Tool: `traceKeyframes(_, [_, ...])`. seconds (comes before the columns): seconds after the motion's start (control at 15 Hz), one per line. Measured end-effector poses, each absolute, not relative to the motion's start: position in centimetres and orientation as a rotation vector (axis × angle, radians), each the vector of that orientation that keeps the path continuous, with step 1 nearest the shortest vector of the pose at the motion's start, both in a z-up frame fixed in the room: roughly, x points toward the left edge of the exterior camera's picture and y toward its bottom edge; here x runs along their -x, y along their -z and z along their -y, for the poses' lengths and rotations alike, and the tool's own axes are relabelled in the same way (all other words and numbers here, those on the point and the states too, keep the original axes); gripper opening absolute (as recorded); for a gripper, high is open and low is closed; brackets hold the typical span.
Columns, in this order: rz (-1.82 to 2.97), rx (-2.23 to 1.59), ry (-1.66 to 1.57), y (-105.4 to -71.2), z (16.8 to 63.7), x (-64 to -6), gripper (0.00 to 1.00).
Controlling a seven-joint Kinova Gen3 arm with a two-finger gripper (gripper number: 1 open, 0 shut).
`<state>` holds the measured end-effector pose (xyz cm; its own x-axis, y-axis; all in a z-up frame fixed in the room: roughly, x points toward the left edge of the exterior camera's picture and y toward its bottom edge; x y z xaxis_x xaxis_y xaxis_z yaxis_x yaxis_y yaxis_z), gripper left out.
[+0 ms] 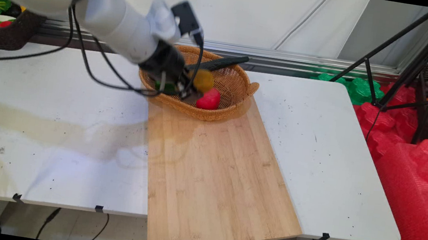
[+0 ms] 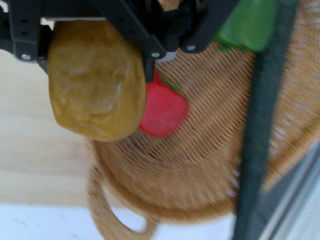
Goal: Place the picked object in the vegetable basket
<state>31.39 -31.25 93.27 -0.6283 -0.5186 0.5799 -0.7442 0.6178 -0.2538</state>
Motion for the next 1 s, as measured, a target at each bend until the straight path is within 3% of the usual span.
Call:
traceKeyframes(0.33, [2.348, -1.019, -0.764, -94.9, 35.1, -31.7, 0.00])
traceKeyframes(1.0, [2.428, -1.068, -0.737, -89.1, 44.8, -30.7, 0.00])
